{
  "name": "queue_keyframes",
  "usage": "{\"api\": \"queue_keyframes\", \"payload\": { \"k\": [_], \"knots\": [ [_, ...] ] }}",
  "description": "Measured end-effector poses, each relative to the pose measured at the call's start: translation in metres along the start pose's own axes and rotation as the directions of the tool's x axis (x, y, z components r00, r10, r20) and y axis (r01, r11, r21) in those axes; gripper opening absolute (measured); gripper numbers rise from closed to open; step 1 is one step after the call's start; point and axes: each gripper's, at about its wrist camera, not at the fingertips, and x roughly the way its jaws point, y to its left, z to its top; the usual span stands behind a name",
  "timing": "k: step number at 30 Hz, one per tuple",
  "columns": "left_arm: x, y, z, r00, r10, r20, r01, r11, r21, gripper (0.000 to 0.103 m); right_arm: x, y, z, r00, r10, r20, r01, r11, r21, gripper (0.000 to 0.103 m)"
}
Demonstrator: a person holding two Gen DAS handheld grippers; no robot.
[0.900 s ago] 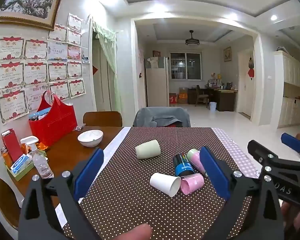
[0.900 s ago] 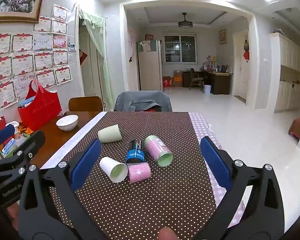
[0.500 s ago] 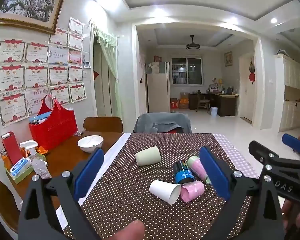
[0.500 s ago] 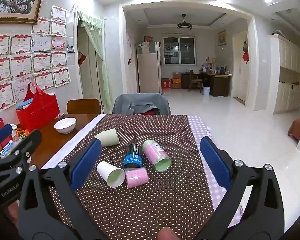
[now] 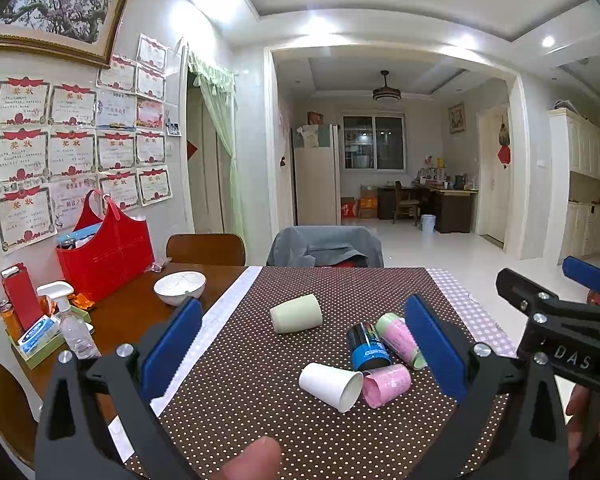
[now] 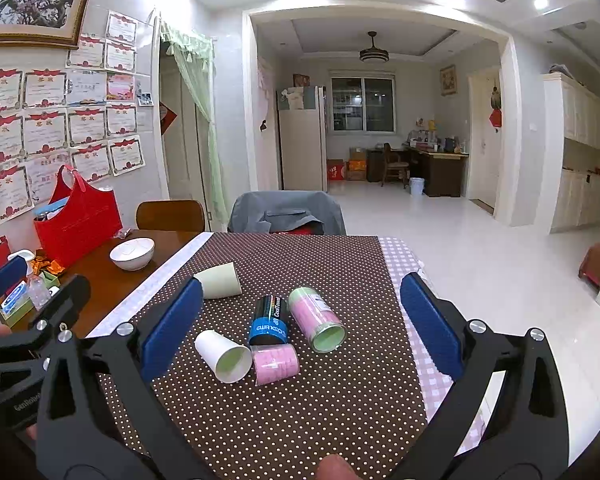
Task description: Flip cup upside down
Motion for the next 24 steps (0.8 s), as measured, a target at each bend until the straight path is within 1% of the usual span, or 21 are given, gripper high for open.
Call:
{"api": "queue_keyframes", "payload": {
  "k": [5, 10, 24],
  "knots": [
    [0.006, 0.004, 0.000, 1.000, 0.020, -0.008, -0.020, 1.000, 0.003, 0.099, 0.004, 0.003, 0.003, 1.000, 0.005, -0.002, -0.005, 1.000, -0.010, 0.097],
    [0.010, 0.008, -0.001, 1.000, 0.026, -0.016, -0.026, 1.000, 0.004, 0.099, 0.007, 0.007, 0.004, 1.000, 0.011, -0.005, -0.011, 1.000, -0.016, 0.097],
    [0.021, 0.010, -0.003, 0.999, 0.016, -0.037, -0.016, 1.000, -0.004, 0.099, 0.017, 0.008, 0.006, 1.000, 0.016, -0.019, -0.017, 1.000, -0.021, 0.097]
  ]
}}
